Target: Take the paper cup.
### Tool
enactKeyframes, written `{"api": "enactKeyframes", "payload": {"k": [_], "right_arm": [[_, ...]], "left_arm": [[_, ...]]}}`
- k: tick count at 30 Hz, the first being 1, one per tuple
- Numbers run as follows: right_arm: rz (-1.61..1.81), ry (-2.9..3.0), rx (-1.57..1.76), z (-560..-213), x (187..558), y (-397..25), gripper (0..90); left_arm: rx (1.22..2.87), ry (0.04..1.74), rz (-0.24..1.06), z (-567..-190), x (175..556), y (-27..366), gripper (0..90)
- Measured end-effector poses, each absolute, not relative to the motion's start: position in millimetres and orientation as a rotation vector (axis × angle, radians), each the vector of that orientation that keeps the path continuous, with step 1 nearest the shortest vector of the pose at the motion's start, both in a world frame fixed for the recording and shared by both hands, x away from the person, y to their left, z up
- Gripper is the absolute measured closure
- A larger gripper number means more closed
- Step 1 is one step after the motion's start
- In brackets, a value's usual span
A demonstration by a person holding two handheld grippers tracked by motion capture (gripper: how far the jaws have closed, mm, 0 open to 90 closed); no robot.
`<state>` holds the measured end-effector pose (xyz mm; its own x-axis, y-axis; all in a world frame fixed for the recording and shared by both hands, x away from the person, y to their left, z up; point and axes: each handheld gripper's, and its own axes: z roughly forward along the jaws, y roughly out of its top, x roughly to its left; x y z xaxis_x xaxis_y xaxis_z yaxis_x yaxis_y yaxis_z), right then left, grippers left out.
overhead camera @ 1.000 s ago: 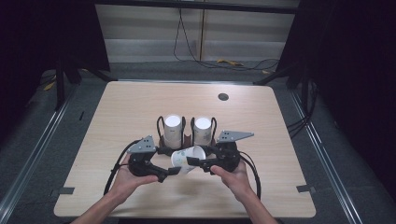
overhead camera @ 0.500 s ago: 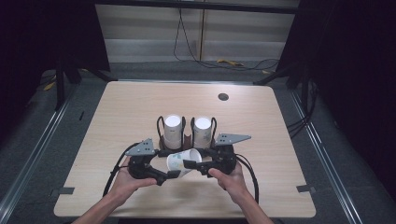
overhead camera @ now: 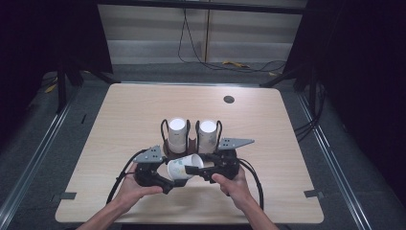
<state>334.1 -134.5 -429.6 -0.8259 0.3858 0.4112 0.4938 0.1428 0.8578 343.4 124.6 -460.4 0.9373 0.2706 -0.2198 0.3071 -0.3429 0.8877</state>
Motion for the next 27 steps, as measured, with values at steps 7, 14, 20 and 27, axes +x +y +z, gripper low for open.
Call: {"api": "enactKeyframes", "payload": {"k": [7, 14, 20, 27], "right_arm": [[-1.791, -2.278, -0.893, -428.8, 334.4, -135.1, 37.8], [-1.791, -2.269, -0.874, -424.4, 337.2, -136.1, 37.8], [-1.77, -2.294, -0.857, -425.4, 335.1, -133.5, 37.8], [-1.759, -2.292, -0.848, -427.3, 337.9, -133.5, 36.5]], "left_arm": [[1.888, 0.433, -0.086, -459.7, 344.5, 125.4, 16.4], [1.873, 0.43, -0.115, -459.9, 346.6, 126.0, 17.1], [1.893, 0.406, -0.101, -459.7, 344.8, 125.8, 17.7], [1.905, 0.39, -0.081, -460.0, 346.0, 127.4, 21.0]]}}
